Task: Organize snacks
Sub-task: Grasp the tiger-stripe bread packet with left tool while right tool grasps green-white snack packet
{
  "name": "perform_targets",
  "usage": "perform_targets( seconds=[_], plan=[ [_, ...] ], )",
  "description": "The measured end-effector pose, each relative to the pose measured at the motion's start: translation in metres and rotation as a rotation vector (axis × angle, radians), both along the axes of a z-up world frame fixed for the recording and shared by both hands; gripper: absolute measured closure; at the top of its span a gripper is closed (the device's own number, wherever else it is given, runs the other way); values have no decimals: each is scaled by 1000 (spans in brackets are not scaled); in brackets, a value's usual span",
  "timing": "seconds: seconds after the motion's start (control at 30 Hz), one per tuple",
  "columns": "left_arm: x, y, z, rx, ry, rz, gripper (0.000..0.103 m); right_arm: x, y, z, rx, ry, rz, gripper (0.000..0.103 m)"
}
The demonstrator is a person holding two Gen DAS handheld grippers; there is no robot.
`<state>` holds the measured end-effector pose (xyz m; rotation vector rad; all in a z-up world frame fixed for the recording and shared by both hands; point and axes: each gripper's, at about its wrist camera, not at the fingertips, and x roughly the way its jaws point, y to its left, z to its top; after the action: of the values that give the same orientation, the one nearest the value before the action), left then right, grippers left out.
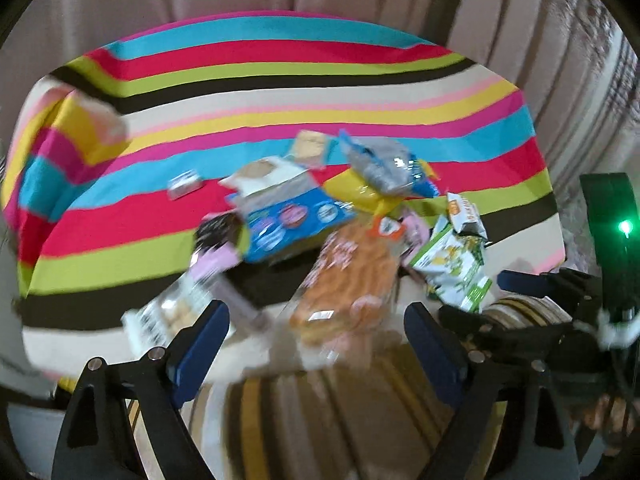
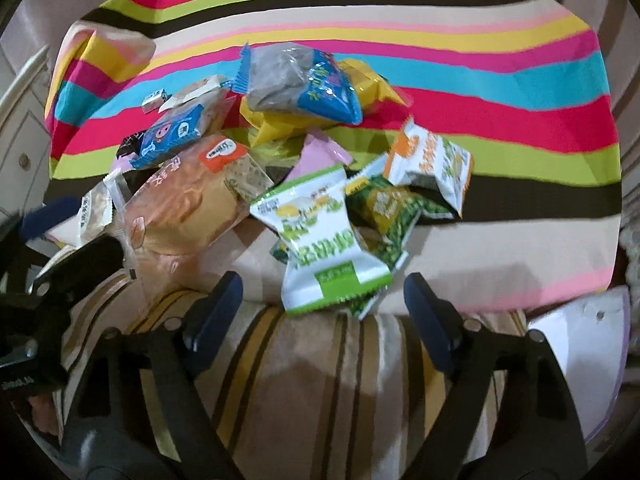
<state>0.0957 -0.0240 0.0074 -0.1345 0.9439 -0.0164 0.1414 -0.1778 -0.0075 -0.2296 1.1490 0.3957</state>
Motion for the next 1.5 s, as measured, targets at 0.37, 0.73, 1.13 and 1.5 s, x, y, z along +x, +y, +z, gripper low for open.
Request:
perform_targets(
  seconds=[0.37, 0.73, 1.13, 1.5],
  plan=[
    [40, -11, -22, -48, 106, -111, 17, 19, 29, -16, -63, 16, 57, 40],
    [36, -9, -29, -98, 135, -115, 51, 8, 27, -6, -43, -34, 69, 44],
    [10, -13, -10, -84, 68, -69, 53, -9, 8, 25, 15, -113, 46, 44],
    [-5, -27, 12, -29, 11, -58, 53, -20, -16, 41, 75, -143, 10, 44]
  ],
)
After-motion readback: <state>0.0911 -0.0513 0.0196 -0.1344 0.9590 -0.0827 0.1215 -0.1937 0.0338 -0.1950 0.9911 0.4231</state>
